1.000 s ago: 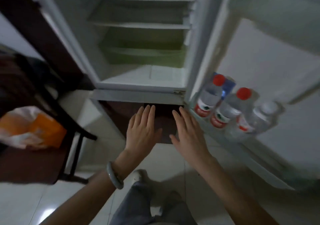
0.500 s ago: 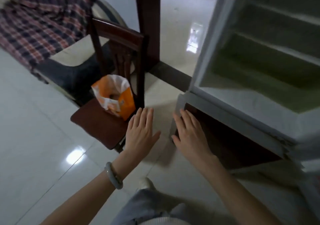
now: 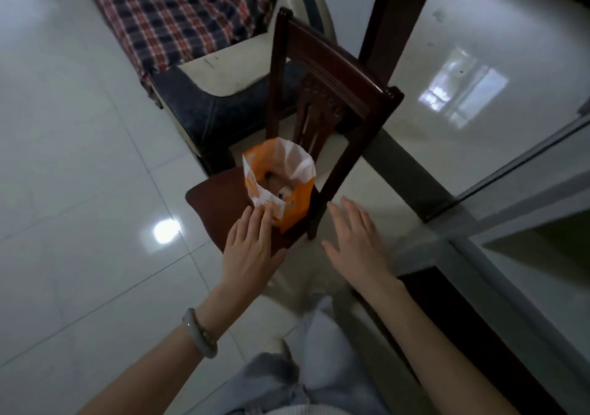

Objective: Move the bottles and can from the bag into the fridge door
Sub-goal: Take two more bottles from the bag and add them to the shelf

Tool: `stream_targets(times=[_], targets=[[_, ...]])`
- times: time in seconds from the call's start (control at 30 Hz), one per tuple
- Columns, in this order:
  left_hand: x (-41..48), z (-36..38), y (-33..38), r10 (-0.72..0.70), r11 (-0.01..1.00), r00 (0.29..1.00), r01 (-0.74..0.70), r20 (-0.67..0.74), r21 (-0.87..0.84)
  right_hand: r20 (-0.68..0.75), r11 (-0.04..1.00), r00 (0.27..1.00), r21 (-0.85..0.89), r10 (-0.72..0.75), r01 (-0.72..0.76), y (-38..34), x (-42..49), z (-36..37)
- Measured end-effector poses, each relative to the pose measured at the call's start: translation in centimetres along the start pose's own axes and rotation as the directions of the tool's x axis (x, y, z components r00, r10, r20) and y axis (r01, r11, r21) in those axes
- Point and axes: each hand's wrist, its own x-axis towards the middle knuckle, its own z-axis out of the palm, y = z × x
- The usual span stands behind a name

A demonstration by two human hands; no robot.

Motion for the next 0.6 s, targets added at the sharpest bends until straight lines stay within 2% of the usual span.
stream_targets(times=[0.17,0.33,0.47,0.6], targets=[[5.7,2.2,-1.8,-0.15,0.989,0.987,0.149,0.057,0.016,0.054,0.994,0.995,0.074,-0.088,0.083,1.8,8.8,1.8],[12.0,4.6,-3.9,-0.34,0.94,0.933,0.341,0.119,0.006,0.116,0.974,0.98,0.177,-0.163,0.142,3.4,17.8,4.2],[16.0,6.9,-5.2,-0.389,0.921,0.9,0.386,0.198,0.055,0.21,0.968,0.954,0.18,-0.213,0.177,4.3,23.7,7.5],[18.5,9.9,-6.8,-0.427,0.902,0.87,0.43,0.245,0.047,0.341,0.958,0.899,0.176,-0.275,0.226,4.2,27.4,11.9]])
